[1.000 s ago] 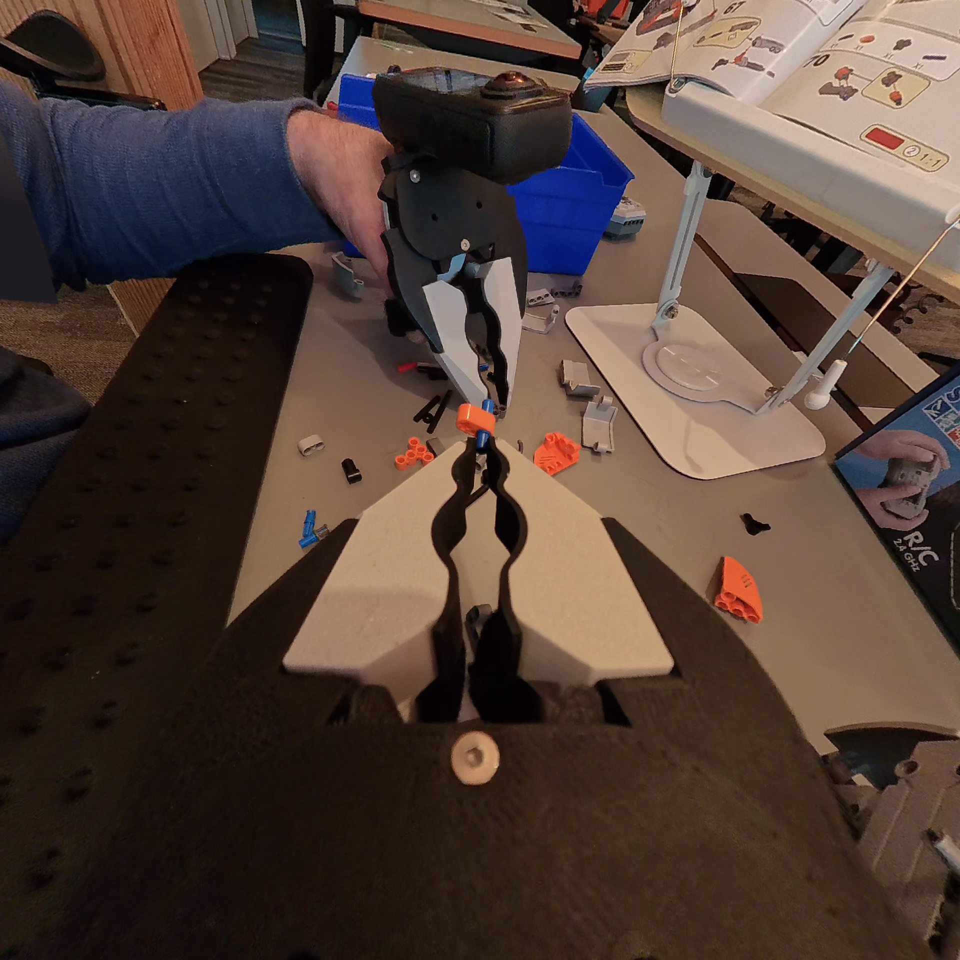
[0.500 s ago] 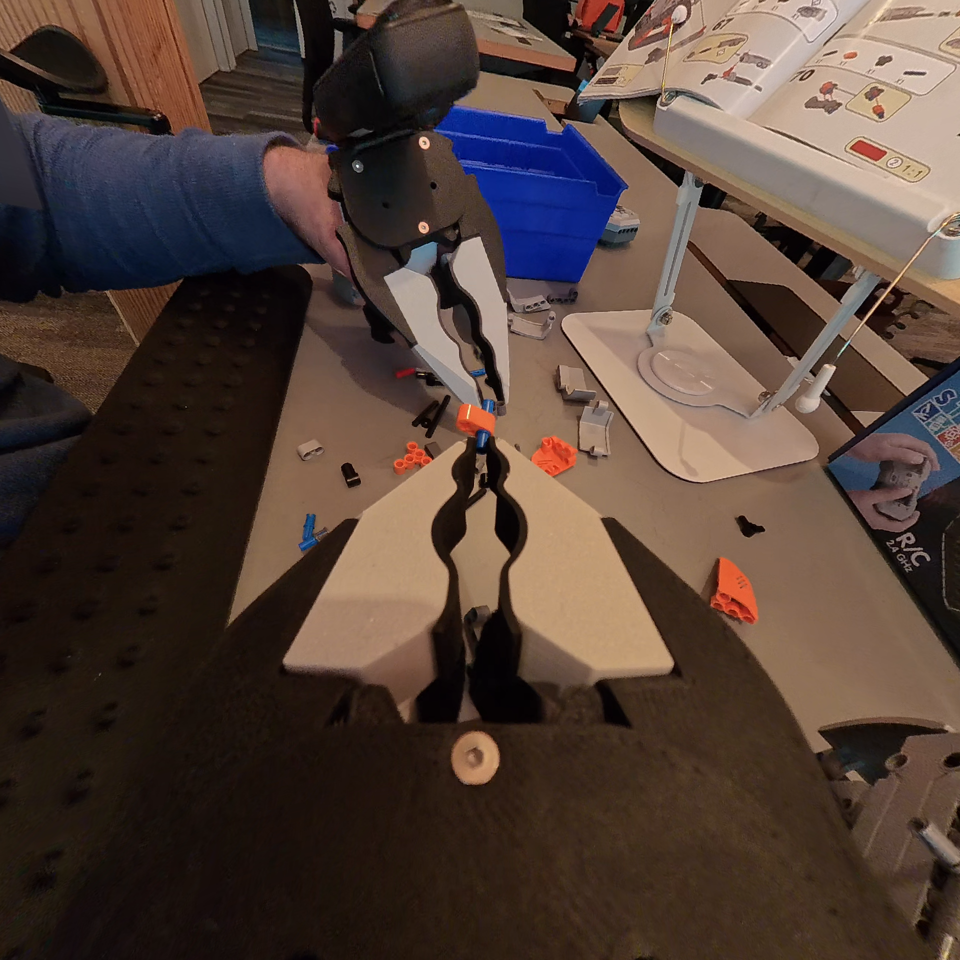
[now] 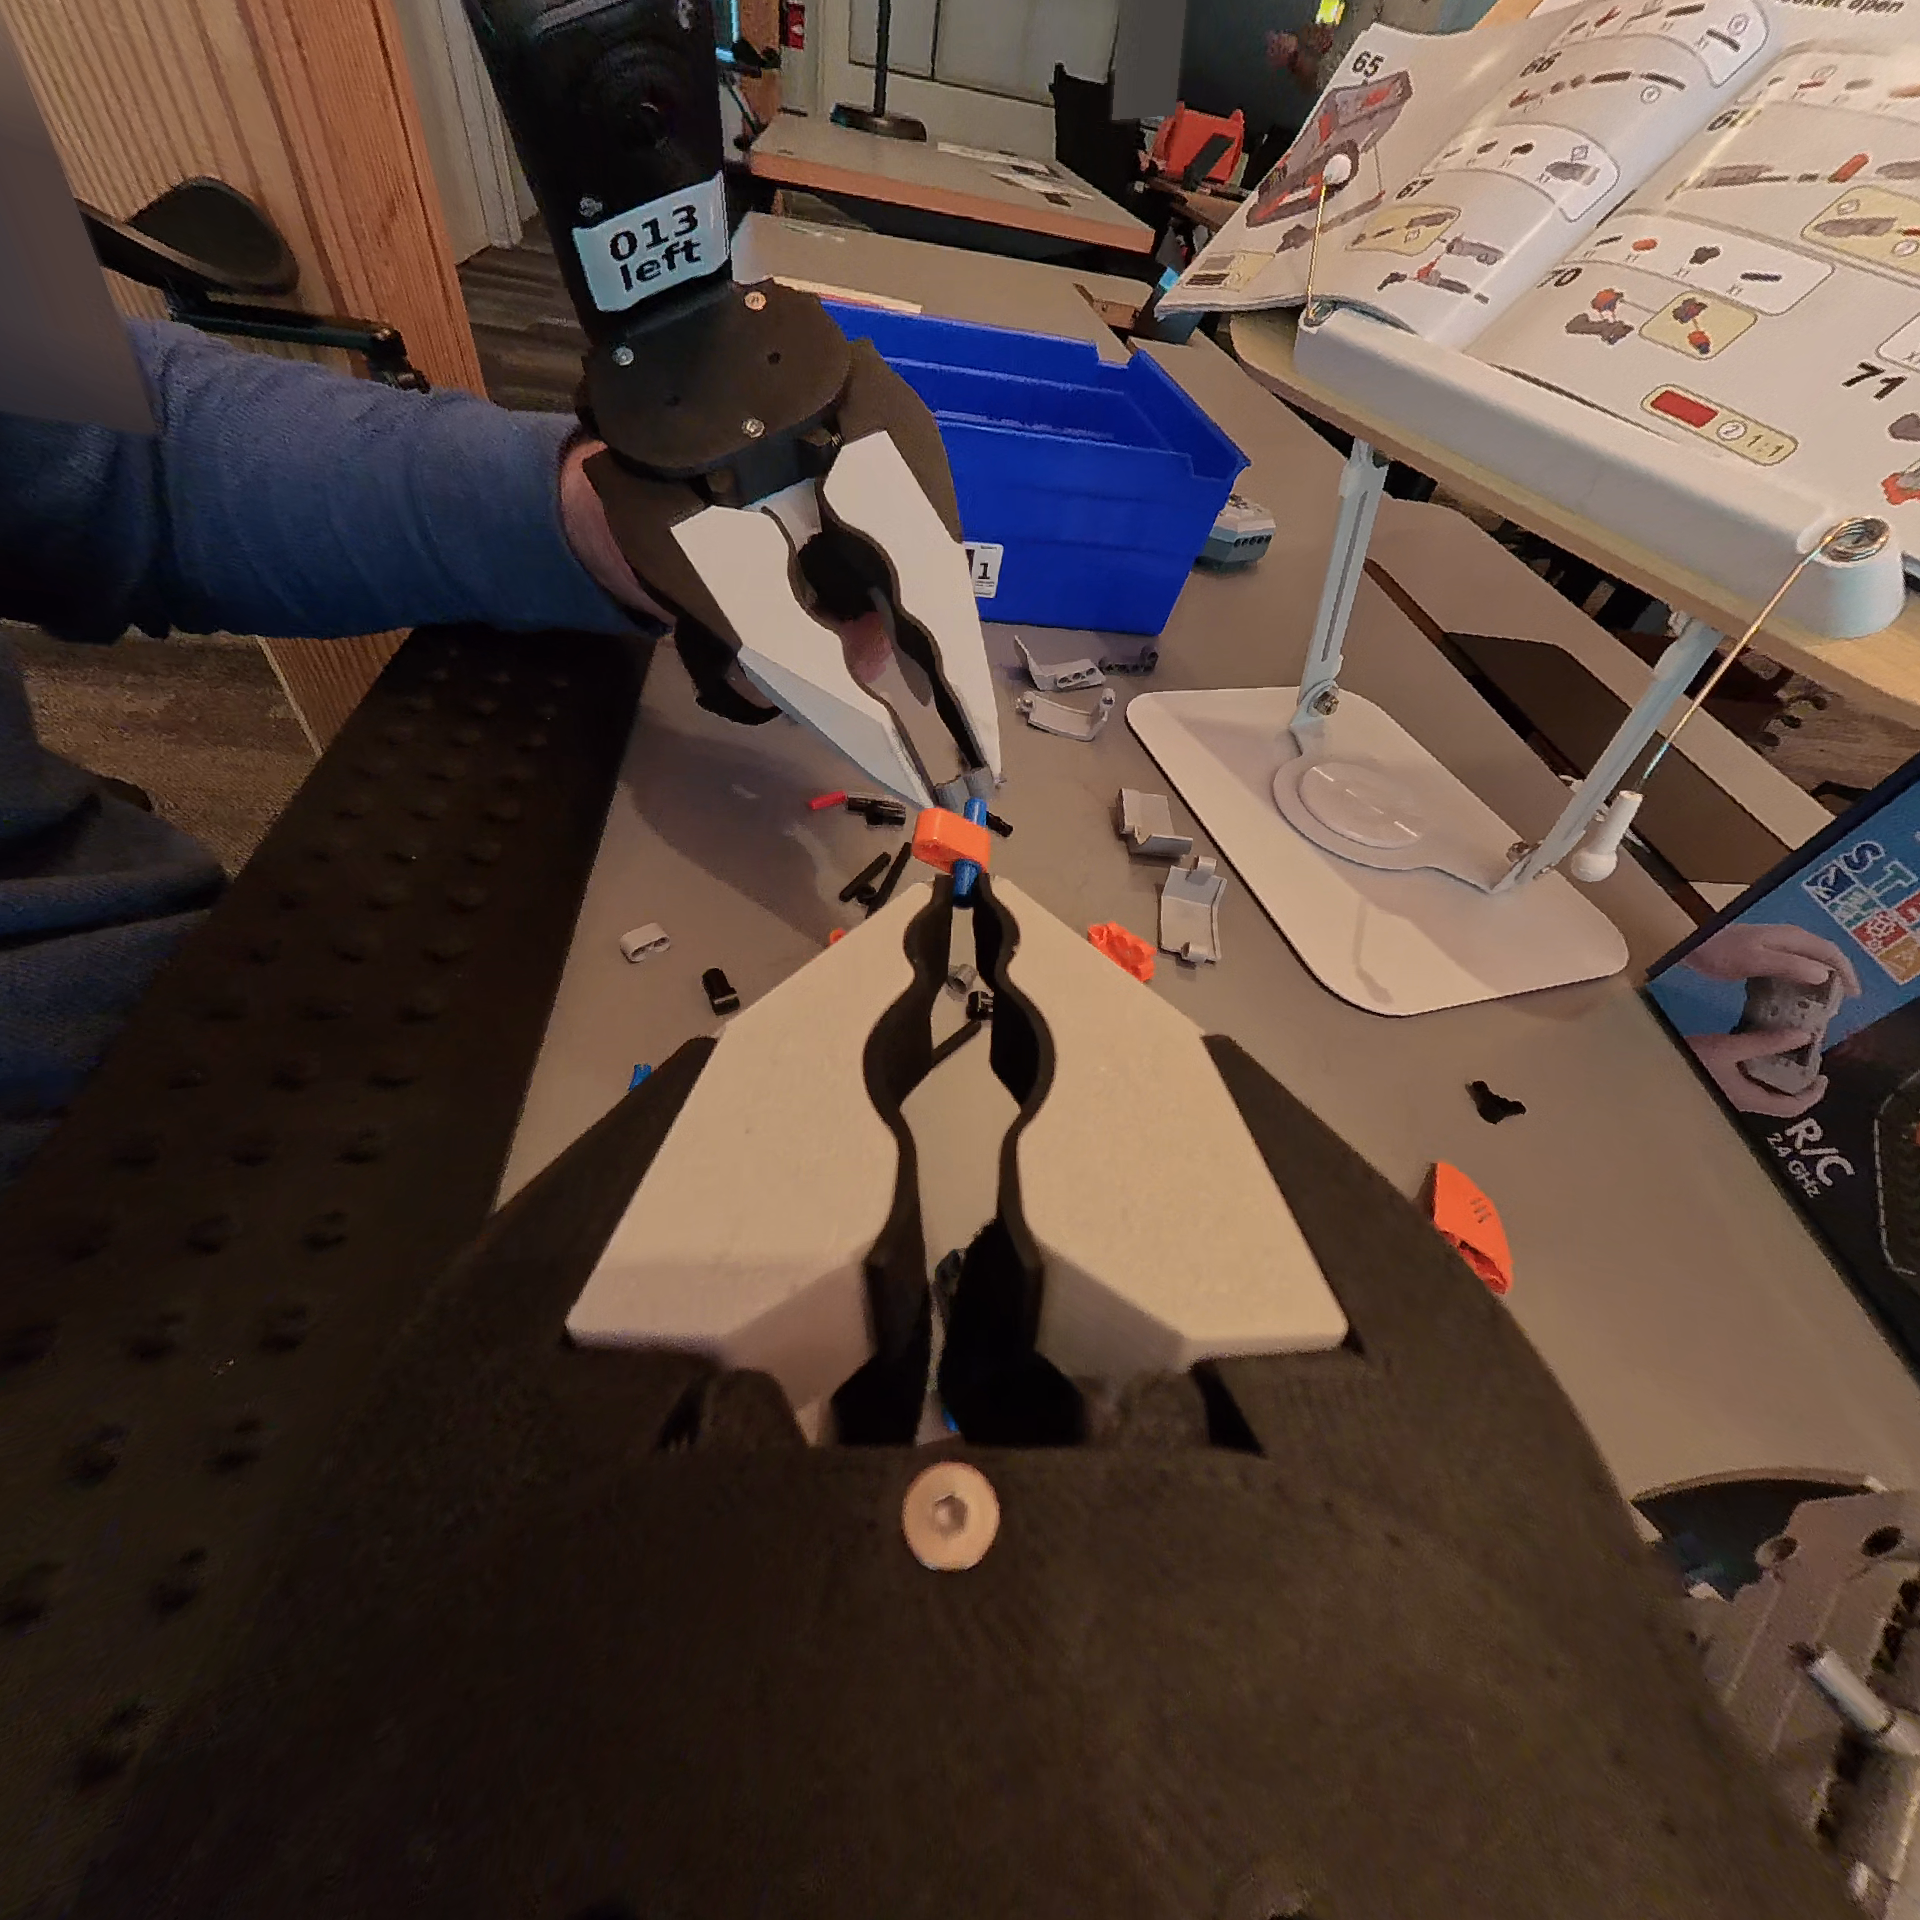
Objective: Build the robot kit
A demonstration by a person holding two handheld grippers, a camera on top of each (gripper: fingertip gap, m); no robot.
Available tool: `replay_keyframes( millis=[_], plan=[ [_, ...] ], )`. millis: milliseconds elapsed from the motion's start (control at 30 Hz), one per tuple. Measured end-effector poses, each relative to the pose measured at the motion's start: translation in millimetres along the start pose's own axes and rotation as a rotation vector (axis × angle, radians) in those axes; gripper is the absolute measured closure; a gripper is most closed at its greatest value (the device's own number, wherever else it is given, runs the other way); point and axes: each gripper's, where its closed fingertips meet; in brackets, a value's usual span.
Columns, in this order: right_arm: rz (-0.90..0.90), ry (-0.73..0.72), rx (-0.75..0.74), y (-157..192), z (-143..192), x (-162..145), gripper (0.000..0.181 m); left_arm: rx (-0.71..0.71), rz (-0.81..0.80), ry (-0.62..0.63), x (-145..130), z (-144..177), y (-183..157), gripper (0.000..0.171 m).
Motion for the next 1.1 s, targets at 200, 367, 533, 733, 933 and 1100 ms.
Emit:
replay_keyframes(
  millis=[200, 367, 533, 733, 933, 1100],
  plan=[
    [-0.015, -0.028, 0.015, 1, 1, 4, 0.18, -0.007, -0.042, -0.091, 16, 0, -4, 0.16],
    [-0.059, -0.086, 0.05, 4, 4, 13, 0.18, -0.031, -0.082, -0.14, 27, 0, -12, 0.16],
    [-0.105, -0.154, 0.103, 8, 8, 22, 0.18, -0.055, -0.135, -0.206, 43, 1, -22, 0.16],
    [-0.095, -0.161, 0.154, 17, 7, 23, 0.18, -0.047, -0.162, -0.256, 56, 3, -25, 0.16],
    [-0.067, -0.14, 0.169, 23, 5, 21, 0.18, -0.072, -0.163, -0.271, 59, 2, -31, 0.16],
    [-0.051, -0.125, 0.179, 26, 4, 18, 0.18, -0.08, -0.16, -0.28, 61, 0, -33, 0.16]
  ],
)
Point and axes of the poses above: each gripper's, where its closed fingertips meet, z back along the fingers, x out of its top, y = z × x across the jaws, and after that the axes turned 8 degrees about -y, right-handed
